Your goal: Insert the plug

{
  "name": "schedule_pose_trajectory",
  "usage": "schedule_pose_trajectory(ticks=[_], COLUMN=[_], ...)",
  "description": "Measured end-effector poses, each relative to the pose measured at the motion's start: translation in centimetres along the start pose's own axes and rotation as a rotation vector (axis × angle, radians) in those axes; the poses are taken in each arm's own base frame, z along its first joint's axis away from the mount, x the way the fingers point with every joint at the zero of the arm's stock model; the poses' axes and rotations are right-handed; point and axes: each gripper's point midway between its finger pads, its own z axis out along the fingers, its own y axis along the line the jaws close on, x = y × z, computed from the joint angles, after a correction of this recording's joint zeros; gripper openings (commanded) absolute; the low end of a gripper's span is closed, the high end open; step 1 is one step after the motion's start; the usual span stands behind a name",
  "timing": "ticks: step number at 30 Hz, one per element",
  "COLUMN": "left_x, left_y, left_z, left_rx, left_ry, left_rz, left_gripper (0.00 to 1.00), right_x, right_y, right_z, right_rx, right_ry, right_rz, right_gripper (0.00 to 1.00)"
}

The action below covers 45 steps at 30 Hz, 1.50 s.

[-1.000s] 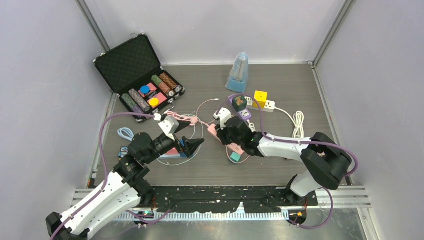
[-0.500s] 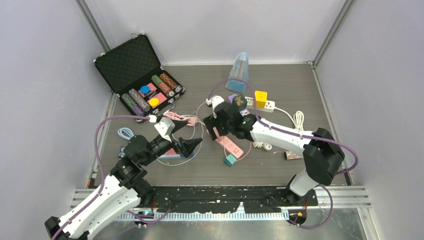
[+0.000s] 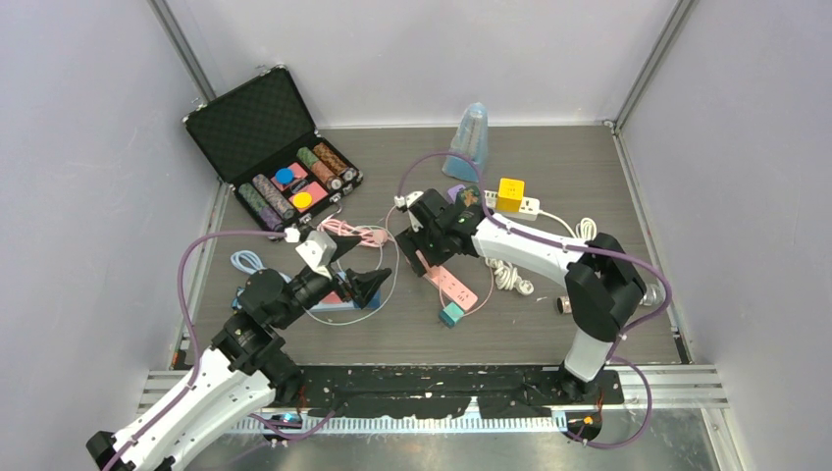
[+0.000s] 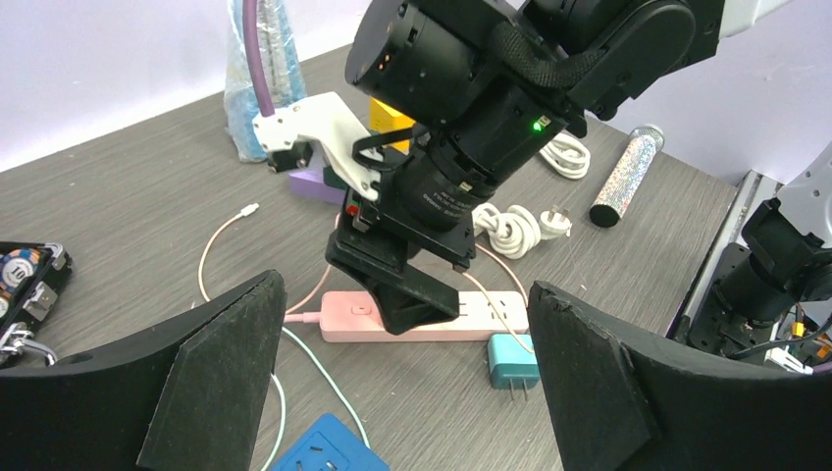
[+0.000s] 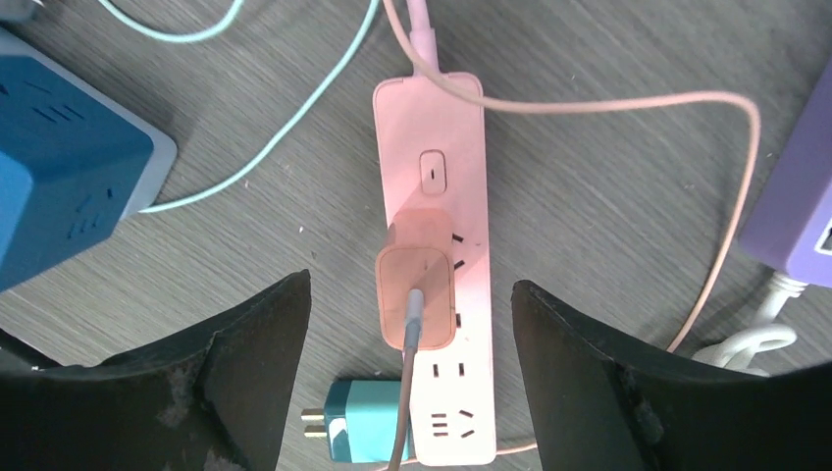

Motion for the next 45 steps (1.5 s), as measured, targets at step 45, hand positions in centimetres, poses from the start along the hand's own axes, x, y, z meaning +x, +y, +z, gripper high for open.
schedule_pose_trajectory(ticks=[45], left_x=[24.9], left_y=[-9.9], left_z=[7.6], left_rx=[0.087], left_ry=[0.632], left_rz=[0.005], left_gripper=[0.67], right_x=[3.5], right_y=[-10.4], right_z=[-16.8], right_rx=[0.253], right_ry=[-0.394], right_rz=[0.552], right_gripper=[0.77])
